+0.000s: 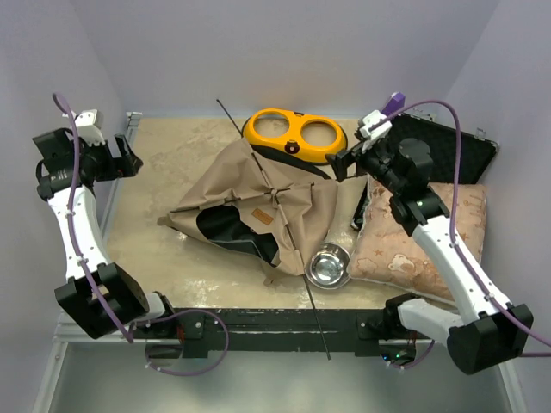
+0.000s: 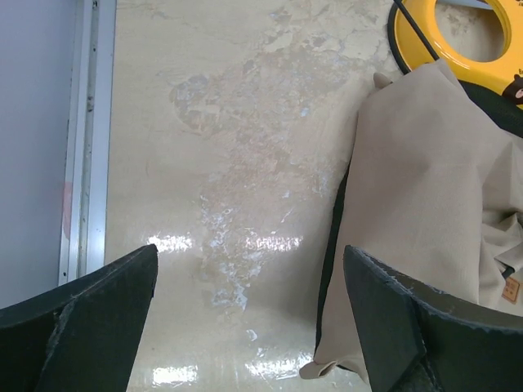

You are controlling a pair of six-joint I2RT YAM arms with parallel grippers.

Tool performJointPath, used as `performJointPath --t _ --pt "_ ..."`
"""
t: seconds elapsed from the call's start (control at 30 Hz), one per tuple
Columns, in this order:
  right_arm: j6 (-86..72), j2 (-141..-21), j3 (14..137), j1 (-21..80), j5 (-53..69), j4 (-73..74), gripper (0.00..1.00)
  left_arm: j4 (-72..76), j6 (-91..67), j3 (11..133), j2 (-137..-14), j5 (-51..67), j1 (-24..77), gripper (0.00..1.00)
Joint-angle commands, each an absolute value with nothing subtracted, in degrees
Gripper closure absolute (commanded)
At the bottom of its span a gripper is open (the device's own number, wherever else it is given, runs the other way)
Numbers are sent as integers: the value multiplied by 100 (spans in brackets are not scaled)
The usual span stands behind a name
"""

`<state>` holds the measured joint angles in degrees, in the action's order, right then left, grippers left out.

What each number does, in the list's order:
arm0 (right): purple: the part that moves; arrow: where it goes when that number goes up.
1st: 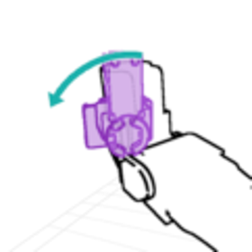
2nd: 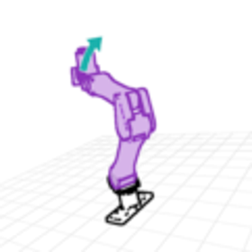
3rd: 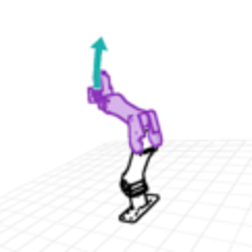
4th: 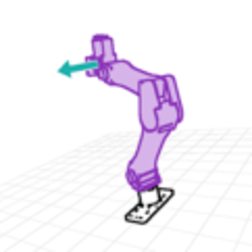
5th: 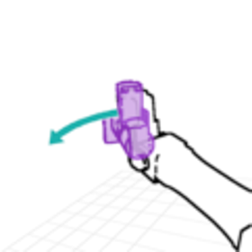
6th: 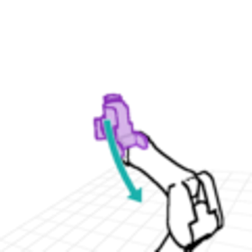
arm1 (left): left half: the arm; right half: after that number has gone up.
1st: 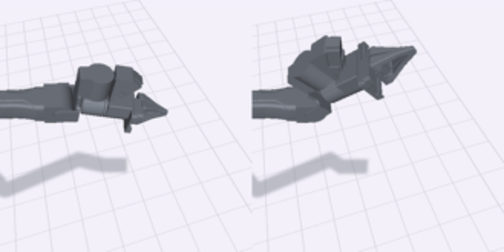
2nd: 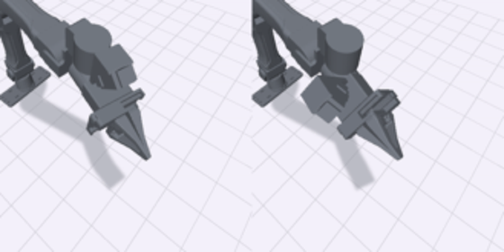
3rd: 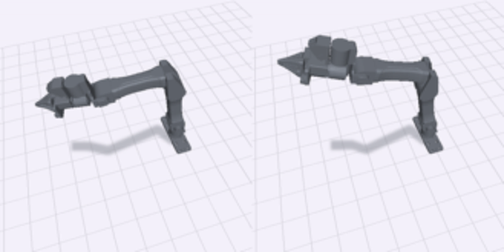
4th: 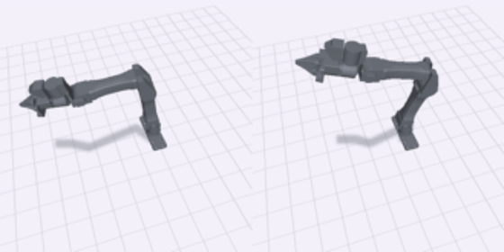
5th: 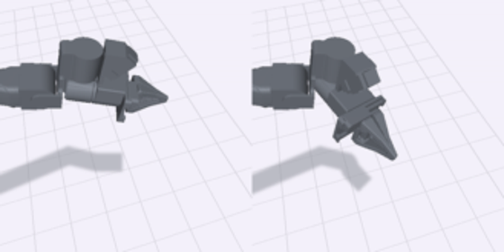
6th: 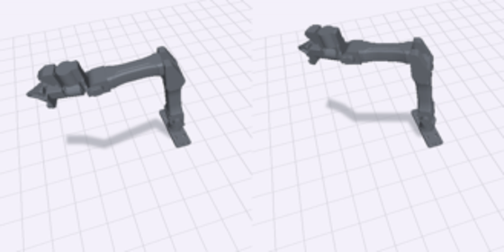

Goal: Set up the pet tent

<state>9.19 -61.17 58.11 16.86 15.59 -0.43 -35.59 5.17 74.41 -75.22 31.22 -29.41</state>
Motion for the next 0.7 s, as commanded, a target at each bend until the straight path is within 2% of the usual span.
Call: performJointPath --t 0.0,0.07,0.2,0.3,0.4,0.47,0.53,0.67 --pt "1582 -6512 6433 1792 2812 97 2 -3866 501 7979 -7576 3207 -2883 0" --pt "1906 -6714 6609 2160 2813 97 2 -4139 597 8130 -7594 3592 -2979 0" --pt "2819 -7057 6837 3197 2698 35 5 -4262 764 7806 -7392 5567 -3427 0" --pt "3382 -7434 7066 3848 2970 -71 10 -5006 1788 7769 -7348 6388 -3472 0" --pt "3875 -7926 7373 4279 3190 -9 11 -6445 3158 7883 -7444 6521 -3463 3" --pt "4182 -8304 7593 4517 3269 219 12 -7431 4012 7945 -7663 6583 -3472 8" --pt "4315 -8673 7743 4719 3339 246 14 -7489 3903 7683 -7752 6548 -3472 20" --pt "4316 -9253 7954 5132 3279 36 18 -7217 3483 7638 -7568 6267 -3454 26"
